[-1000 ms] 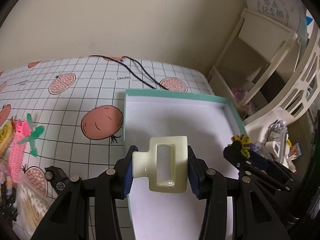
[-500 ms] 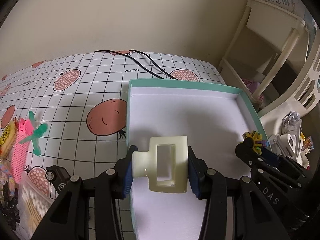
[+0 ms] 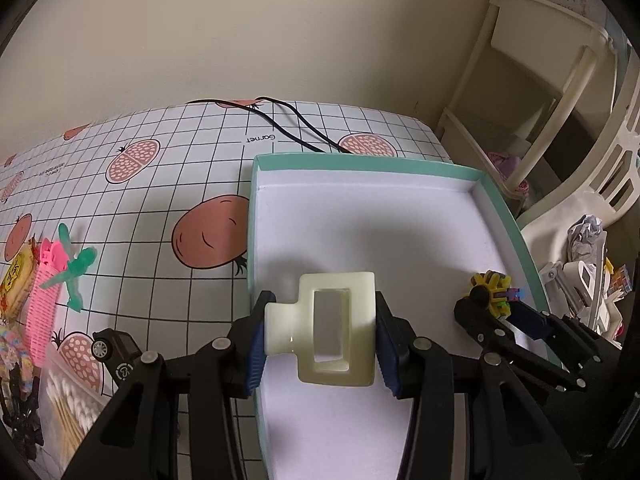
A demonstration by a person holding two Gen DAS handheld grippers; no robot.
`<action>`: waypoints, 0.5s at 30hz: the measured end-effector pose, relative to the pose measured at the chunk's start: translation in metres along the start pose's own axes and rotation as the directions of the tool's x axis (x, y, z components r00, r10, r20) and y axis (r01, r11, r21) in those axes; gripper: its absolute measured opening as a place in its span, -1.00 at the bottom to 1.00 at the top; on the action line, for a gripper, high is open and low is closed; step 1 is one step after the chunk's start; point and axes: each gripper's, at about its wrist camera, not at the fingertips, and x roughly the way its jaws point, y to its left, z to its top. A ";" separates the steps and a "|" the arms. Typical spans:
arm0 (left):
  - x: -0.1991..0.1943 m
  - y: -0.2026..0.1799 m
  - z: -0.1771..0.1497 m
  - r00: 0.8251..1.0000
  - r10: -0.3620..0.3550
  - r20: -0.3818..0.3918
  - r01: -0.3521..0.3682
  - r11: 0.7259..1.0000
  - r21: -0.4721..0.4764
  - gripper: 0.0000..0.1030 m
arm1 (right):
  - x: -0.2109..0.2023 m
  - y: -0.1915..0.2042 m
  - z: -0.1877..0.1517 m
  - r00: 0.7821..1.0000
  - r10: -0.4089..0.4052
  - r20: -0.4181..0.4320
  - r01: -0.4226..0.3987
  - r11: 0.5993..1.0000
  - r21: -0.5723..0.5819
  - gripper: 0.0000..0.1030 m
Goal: Organize objects
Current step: 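Lower the claw clip into the tray with left tool while right tool releases the block toy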
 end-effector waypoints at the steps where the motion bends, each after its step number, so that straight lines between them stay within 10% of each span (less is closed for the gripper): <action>1: 0.000 -0.001 0.000 1.000 -0.001 -0.002 0.001 1.000 0.002 -0.06 | 0.000 0.000 0.000 1.000 0.001 0.000 -0.001 1.000 -0.004 -0.14; 15: 0.008 -0.005 -0.005 0.999 -0.012 -0.044 0.012 1.000 0.006 -0.06 | 0.002 -0.001 -0.001 1.000 0.009 -0.002 -0.009 1.000 -0.010 -0.13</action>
